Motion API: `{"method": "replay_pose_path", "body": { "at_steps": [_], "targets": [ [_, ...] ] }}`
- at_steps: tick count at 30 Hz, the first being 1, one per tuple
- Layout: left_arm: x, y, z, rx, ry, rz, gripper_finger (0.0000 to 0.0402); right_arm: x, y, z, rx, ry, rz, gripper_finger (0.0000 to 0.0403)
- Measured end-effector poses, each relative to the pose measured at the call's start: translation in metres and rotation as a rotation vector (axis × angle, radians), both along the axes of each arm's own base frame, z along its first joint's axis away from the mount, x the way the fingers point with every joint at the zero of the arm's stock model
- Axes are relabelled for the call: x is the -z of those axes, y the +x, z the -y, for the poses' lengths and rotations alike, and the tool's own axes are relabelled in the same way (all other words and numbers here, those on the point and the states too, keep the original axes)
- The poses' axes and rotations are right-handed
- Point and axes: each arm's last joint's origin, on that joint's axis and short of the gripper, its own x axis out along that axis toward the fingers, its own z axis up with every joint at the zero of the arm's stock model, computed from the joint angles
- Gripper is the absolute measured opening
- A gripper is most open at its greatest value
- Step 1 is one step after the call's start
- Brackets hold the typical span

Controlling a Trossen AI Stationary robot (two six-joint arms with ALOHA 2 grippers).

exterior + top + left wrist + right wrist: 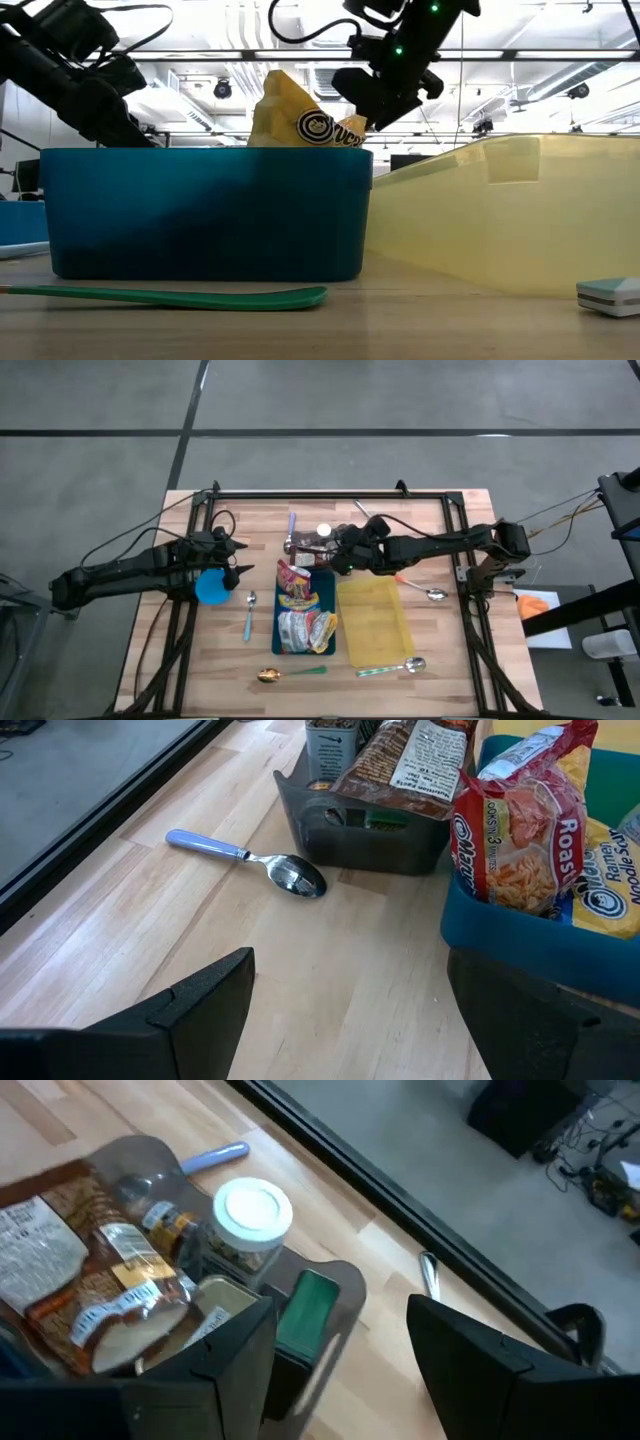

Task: Pick & Place Food Item
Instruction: Adjust the orange spice bag

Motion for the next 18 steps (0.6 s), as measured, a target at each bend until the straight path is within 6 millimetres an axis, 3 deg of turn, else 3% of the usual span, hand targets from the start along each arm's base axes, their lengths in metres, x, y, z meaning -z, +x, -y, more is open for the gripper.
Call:
{"method": "replay_pose_path", "body": {
  "at_steps": [8, 18],
  "targets": [
    [0.000, 0.000, 0.000, 0.000, 0.000, 0.001, 0.0336, 0.005, -0.028, -0.002, -0.123, 0.039, 0.056, 0.0224],
    [0.000, 0.000, 0.000, 0.000, 0.000, 0.000, 0.0336, 0.031, -0.092, 0.009, -0.326, 0.010, 0.320, 0.0224]
  ]
}}
